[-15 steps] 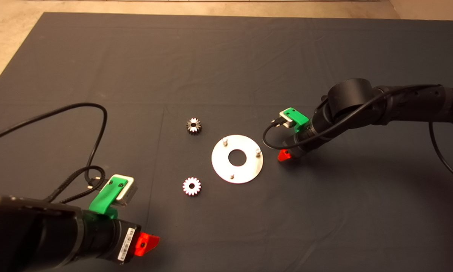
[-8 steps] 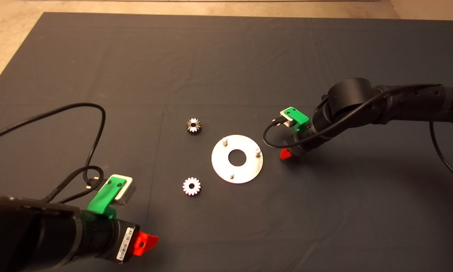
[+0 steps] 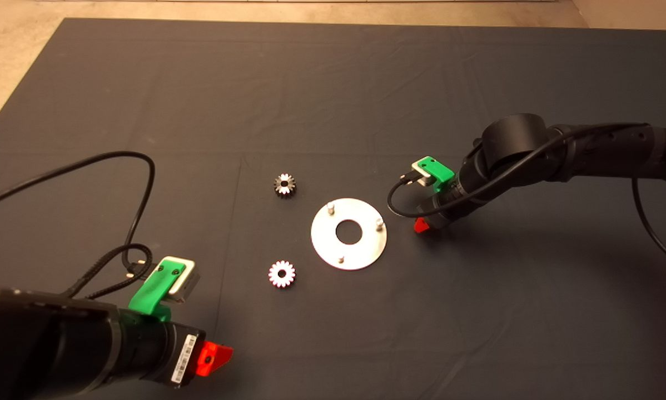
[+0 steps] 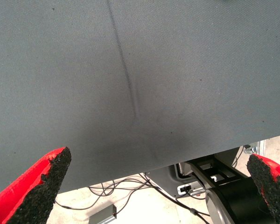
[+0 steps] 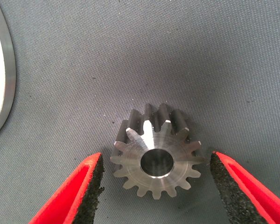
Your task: Install three planetary gears onto the carrier pins
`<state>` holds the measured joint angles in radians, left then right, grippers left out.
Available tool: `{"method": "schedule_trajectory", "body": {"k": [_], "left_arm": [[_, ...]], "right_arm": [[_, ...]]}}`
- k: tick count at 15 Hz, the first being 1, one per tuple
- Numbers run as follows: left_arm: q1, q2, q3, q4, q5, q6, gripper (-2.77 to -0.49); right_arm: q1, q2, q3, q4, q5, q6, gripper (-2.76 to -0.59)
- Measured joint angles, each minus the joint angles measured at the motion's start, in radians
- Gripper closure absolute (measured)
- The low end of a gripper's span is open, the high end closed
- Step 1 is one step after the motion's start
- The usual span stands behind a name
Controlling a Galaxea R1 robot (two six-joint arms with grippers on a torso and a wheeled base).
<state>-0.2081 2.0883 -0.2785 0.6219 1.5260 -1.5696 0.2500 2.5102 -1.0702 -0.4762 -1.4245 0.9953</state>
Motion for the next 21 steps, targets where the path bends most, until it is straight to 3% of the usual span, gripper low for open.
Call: {"method": "schedule_trajectory", "body": {"k": [2,5,10,21], "left_arm": [[0.000,0.000,0.000,0.000,0.000,0.000,-2.75],[0.000,0.000,0.000,0.000,0.000,0.000,-2.75],[0.000,-0.003,0.000,0.000,0.000,0.000,-2.75],[0.000,-0.002,0.000,0.000,0.000,-0.004,-2.75]], "right_arm": [[0.000,0.000,0.000,0.000,0.009,0.000,-1.62],[0.000,0.000,0.000,0.000,0.033,0.000,-1.48],[0.000,0.000,-0.007,-0.007,0.032,0.000,-1.25],[0.000,0.000,-0.008,-0.012,0.031,-0.004,-1.10]]}}
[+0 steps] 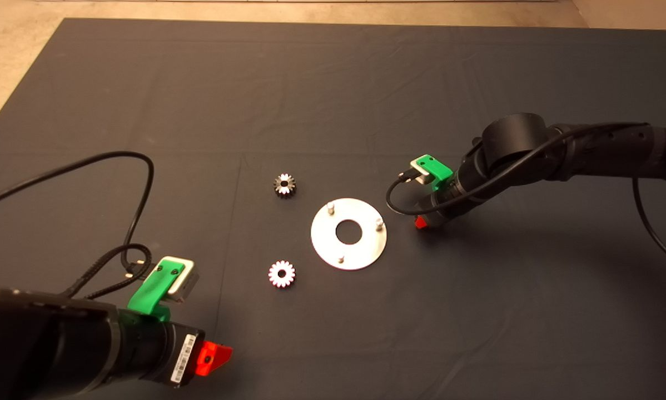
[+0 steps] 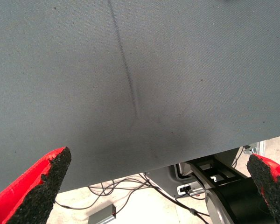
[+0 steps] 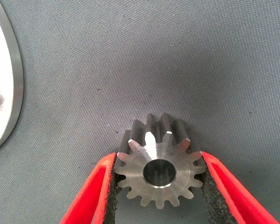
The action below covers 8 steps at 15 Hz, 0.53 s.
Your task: Install three planetary gears onto the carrier pins
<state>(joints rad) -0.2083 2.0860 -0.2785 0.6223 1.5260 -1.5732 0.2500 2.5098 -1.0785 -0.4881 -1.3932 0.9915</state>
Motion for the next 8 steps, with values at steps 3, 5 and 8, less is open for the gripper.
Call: {"method": "schedule_trajectory", "body": {"k": [3,5,8], "left_arm": [[0.000,0.000,0.000,0.000,0.000,0.000,-2.75],[0.000,0.000,0.000,0.000,0.000,0.000,-2.75],[0.000,0.000,0.000,0.000,0.000,-0.001,-2.75]], "right_arm": [[0.000,0.000,0.000,-0.001,0.000,0.000,-1.07],[0.000,0.000,0.000,-0.001,0.000,0.000,-1.04],[0.000,0.000,0.000,-0.001,0.000,0.000,-1.02]]}}
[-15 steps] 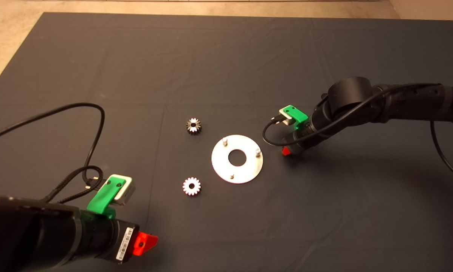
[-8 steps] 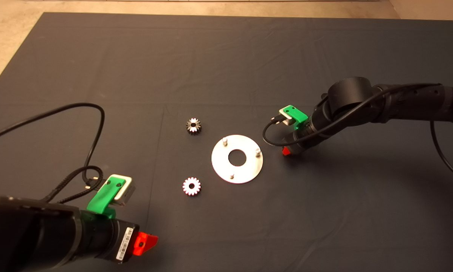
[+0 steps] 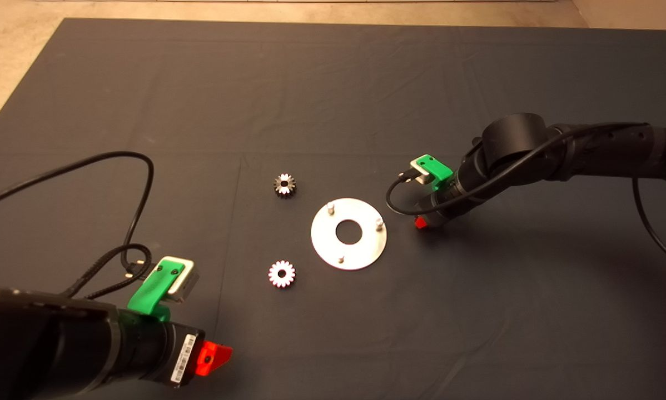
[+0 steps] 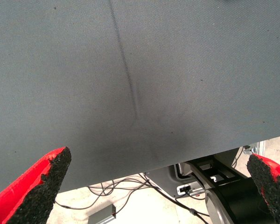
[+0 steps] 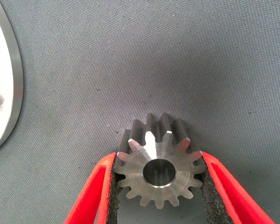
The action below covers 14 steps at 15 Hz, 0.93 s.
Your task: Install three planetary gears onto the carrier pins
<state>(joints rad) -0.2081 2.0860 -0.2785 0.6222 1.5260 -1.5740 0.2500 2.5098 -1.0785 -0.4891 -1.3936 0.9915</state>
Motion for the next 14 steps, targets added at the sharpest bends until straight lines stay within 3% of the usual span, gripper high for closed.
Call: {"method": "schedule_trajectory", "body": {"k": [6,14], "left_arm": [[0.000,0.000,0.000,0.000,0.000,-0.002,-2.75],[0.000,0.000,0.000,0.000,0.000,-0.003,-2.75]], "right_arm": [[0.008,0.001,0.004,0.000,0.002,0.000,-1.00],[0.096,0.020,0.030,0.001,0.002,0.000,-1.00]]}}
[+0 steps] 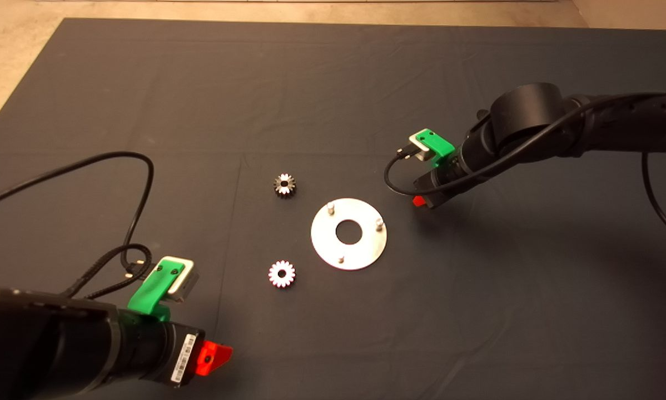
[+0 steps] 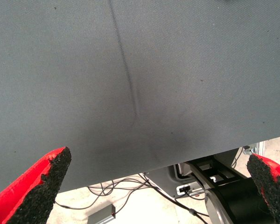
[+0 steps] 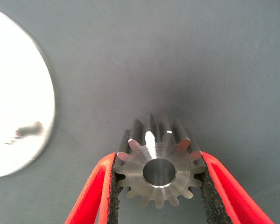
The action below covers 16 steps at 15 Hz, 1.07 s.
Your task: Install three planetary gears onto the carrier pins
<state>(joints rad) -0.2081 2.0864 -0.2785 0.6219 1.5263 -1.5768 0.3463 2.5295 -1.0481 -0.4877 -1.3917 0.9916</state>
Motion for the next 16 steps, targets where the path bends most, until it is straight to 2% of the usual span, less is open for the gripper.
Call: {"method": "schedule_trajectory", "body": {"k": [5,10,13,16], "left_arm": [[0.000,0.000,0.000,0.000,0.000,0.000,-2.75],[0.000,0.002,0.000,0.000,0.000,0.000,-2.75],[0.000,0.003,0.000,0.000,0.000,0.000,-2.75],[0.000,0.003,0.000,0.000,0.000,0.000,-2.75]], "right_arm": [[0.017,0.053,0.008,0.015,0.005,0.000,-1.00],[0.018,0.053,0.039,0.039,0.000,0.000,-1.00],[0.026,0.053,0.048,0.073,0.000,0.000,-1.00],[0.031,0.058,0.057,0.078,0.000,0.000,-1.00]]}}
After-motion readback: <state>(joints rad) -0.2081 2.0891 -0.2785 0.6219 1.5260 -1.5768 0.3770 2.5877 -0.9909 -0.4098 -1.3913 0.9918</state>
